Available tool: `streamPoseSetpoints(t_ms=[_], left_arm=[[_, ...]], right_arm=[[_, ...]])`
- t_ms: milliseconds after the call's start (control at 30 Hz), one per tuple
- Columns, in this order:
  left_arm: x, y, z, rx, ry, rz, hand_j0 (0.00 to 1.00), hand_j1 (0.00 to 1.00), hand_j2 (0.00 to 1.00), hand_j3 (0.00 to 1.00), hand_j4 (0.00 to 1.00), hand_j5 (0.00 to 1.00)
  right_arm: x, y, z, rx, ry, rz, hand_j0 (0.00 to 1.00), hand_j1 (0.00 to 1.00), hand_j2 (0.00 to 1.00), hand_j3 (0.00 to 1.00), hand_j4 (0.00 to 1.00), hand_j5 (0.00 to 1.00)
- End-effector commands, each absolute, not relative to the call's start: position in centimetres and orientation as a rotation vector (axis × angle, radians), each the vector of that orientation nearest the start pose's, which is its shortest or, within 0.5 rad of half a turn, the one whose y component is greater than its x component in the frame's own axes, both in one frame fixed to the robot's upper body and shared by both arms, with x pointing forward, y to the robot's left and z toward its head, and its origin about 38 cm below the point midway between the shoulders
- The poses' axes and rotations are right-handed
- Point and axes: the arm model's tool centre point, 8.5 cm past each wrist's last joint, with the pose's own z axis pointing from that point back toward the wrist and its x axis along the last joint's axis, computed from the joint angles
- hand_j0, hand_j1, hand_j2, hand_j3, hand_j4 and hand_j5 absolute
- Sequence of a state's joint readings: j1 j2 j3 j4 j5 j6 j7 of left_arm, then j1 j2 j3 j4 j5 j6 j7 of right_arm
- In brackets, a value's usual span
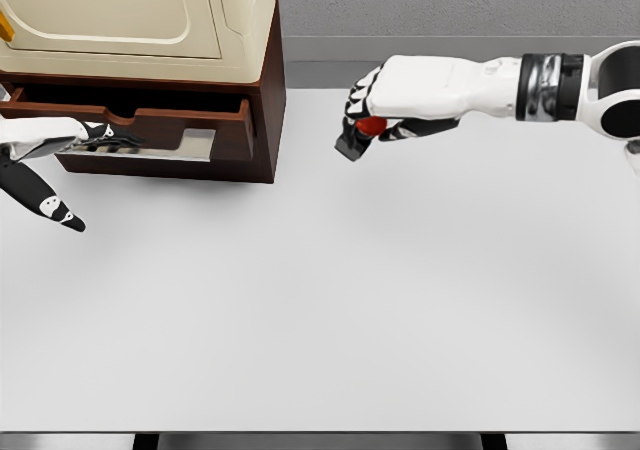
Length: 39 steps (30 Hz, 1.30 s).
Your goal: Open the cabinet drawer with left arm, and place a switch into the drawer with right arm
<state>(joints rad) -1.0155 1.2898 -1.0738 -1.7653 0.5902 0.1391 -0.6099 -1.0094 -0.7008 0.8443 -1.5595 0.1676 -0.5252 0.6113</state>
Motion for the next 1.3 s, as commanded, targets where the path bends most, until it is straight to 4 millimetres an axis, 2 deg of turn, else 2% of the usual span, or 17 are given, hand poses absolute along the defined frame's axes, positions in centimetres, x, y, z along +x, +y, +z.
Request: streamPoseSetpoints(t_ms=[0, 133, 367, 633, 833, 1267], left_arm=[[38.8, 36.3, 30.1, 0.001, -1.066, -1.382, 1.0, 1.0, 1.0, 1.0, 1.0, 1.0], [38.6, 37.0, 30.7, 0.008, -1.067, -1.361, 1.0, 1.0, 1.0, 1.0, 1.0, 1.0], [38.6, 37.1, 30.8, 0.001, -1.071, -1.352, 1.0, 1.0, 1.0, 1.0, 1.0, 1.0], [38.5, 36.8, 30.8, -0.043, -1.082, -1.326, 1.0, 1.0, 1.0, 1.0, 1.0, 1.0], [38.3, 36.9, 30.0, -0.063, -1.062, -1.311, 1.0, 1.0, 1.0, 1.0, 1.0, 1.0], [38.1, 36.9, 30.2, -0.125, -1.076, -1.263, 1.0, 1.0, 1.0, 1.0, 1.0, 1.0]], right_arm=[[43.9, -17.8, 32.5, 0.306, 2.069, -2.737, 0.49, 0.49, 0.49, 0.49, 0.49, 0.49], [44.1, -17.6, 32.7, 0.314, 2.079, -2.738, 0.49, 0.49, 0.49, 0.49, 0.49, 0.49], [44.3, -15.2, 32.8, 0.279, 2.1, -2.729, 0.48, 0.48, 0.48, 0.48, 0.48, 0.48], [44.5, -14.5, 33.9, 0.302, 2.105, -2.711, 0.48, 0.48, 0.48, 0.48, 0.48, 0.48], [44.5, -13.3, 34.0, 0.29, 2.088, -2.716, 0.48, 0.48, 0.48, 0.48, 0.48, 0.48], [44.5, -13.2, 34.6, 0.303, 2.084, -2.704, 0.48, 0.48, 0.48, 0.48, 0.48, 0.48]])
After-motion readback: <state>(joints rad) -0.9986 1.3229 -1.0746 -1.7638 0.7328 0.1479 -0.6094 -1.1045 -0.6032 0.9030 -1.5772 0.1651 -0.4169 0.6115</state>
